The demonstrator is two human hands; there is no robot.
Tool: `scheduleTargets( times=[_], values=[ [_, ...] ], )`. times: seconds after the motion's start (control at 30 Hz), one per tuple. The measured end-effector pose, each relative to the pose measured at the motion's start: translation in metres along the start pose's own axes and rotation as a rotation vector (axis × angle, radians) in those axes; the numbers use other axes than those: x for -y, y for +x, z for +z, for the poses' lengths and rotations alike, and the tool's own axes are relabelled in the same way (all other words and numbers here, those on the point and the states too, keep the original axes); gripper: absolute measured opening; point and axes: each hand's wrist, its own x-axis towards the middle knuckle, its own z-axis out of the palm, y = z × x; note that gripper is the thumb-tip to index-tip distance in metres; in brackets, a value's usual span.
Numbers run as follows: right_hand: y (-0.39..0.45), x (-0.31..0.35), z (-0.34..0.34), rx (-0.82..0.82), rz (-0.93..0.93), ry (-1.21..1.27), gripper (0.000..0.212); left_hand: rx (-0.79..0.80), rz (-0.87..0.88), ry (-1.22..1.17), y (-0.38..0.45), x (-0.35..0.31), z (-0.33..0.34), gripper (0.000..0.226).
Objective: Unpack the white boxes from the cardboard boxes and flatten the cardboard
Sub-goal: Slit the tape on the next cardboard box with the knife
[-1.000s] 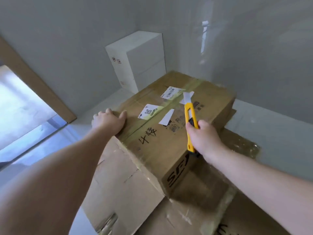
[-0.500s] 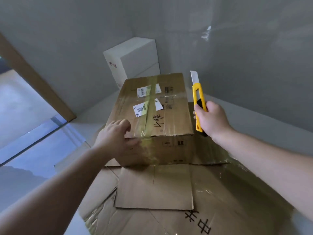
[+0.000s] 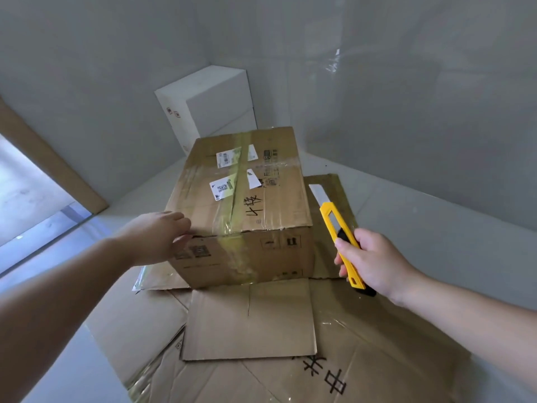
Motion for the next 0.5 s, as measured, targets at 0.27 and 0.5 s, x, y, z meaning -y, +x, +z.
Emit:
scheduleTargets(
  times=[0.27, 0.5],
  values=[
    [-0.019, -0.016, 0.006, -0.023, 0.158, 0.267, 0.023, 0.137, 0.148, 0.144, 0.029, -0.060, -0.015, 0.011],
    [-0.047, -0.047, -0.015, -0.310, 0.394, 0.515, 0.023, 0.155, 0.303, 0.096, 0.088, -0.201, -0.046, 0.025]
  ],
)
